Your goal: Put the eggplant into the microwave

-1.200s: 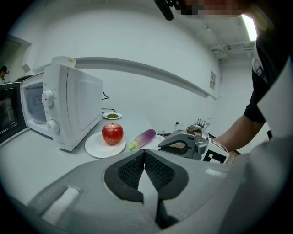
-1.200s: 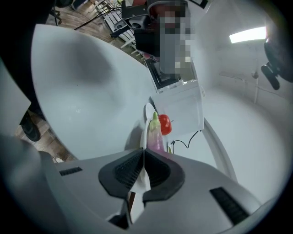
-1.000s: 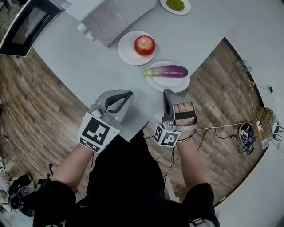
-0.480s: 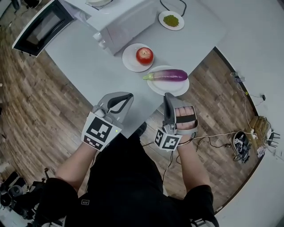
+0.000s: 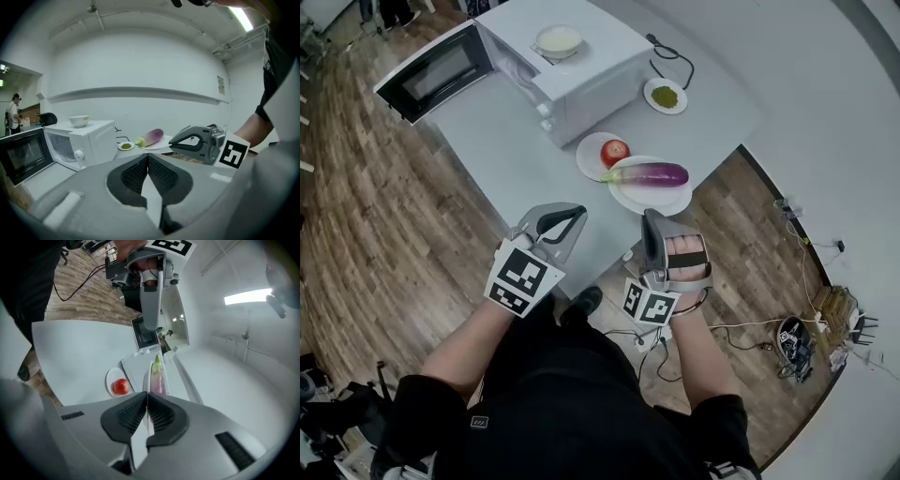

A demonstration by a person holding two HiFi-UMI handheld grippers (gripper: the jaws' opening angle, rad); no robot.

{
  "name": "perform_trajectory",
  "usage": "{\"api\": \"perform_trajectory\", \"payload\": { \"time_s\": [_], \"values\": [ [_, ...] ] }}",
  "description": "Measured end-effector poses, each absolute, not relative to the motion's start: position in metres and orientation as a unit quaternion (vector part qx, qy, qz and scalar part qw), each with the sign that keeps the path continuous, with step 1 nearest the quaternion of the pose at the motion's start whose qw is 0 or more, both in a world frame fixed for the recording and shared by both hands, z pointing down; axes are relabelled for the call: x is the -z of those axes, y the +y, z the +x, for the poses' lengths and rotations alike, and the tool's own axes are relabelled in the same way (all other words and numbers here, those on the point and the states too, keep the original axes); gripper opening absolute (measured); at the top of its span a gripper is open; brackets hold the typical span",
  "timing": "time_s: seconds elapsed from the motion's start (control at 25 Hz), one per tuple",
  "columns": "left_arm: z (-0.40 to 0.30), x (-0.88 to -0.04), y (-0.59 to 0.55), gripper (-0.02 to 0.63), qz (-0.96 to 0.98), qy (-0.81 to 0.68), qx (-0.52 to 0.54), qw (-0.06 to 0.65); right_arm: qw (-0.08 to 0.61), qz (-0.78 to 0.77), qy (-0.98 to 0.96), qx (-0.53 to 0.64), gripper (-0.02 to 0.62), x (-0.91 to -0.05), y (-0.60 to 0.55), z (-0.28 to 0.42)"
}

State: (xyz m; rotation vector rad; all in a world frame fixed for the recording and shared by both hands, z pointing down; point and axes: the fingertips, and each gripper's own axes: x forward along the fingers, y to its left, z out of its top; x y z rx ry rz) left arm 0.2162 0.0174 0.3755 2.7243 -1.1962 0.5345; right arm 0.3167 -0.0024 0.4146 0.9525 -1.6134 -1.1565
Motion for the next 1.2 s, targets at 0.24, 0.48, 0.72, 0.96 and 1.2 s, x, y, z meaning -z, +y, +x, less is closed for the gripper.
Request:
{"api": "perform_trajectory", "payload": {
  "time_s": [0.24, 0.48, 0.72, 0.96, 1.2],
  "values": [
    [0.189, -0.357, 0.027, 0.009, 0.902, -0.396, -0.168, 0.050, 0.443, 0.393, -0.648, 0.479, 0.024, -0.381, 0.000, 0.285],
    [0.137, -0.344, 0.030, 0.009, 0.896, -0.403, -0.186, 0.005, 0.435, 0.398, -0.648, 0.483, 0.025, -0.362, -0.001, 0.238],
    [0.072, -0.333, 0.030, 0.009, 0.893, -0.411, -0.184, -0.010, 0.429, 0.404, -0.644, 0.487, 0.025, -0.352, -0.001, 0.179],
    [0.007, -0.327, 0.030, 0.009, 0.892, -0.418, -0.172, -0.011, 0.426, 0.400, -0.641, 0.497, 0.025, -0.345, -0.009, 0.113],
    [-0.055, -0.325, 0.030, 0.009, 0.889, -0.425, -0.170, -0.009, 0.420, 0.400, -0.641, 0.503, 0.025, -0.342, -0.015, 0.052]
  ]
}}
